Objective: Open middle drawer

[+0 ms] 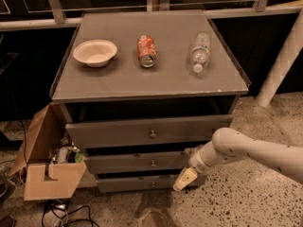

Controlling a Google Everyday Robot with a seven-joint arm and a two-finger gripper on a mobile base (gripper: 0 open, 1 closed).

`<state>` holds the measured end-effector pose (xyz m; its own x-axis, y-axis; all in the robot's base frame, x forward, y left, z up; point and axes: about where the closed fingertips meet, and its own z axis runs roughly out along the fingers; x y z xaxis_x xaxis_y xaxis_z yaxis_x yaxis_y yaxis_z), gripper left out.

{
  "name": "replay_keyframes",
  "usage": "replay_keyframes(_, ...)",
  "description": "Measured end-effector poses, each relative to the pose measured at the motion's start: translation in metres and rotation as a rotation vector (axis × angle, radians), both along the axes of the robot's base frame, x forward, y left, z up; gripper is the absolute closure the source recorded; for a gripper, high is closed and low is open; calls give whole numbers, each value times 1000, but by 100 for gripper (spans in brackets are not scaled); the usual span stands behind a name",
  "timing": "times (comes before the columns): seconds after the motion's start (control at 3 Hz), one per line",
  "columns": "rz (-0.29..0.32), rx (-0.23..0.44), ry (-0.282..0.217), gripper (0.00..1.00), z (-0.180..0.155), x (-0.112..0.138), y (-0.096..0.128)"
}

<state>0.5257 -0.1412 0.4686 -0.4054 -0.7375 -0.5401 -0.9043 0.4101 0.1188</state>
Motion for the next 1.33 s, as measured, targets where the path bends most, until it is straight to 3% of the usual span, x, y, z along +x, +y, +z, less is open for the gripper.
replay_keyframes(0.33, -60, -20, 9, 0, -9, 5, -21)
replay_keyframes(0.67, -58, -11, 8, 0, -8, 3, -20)
replay_keyframes(1.0, -12, 44, -68, 0, 22, 12, -5)
replay_keyframes(1.33, -12, 45, -68, 0, 22, 12, -5)
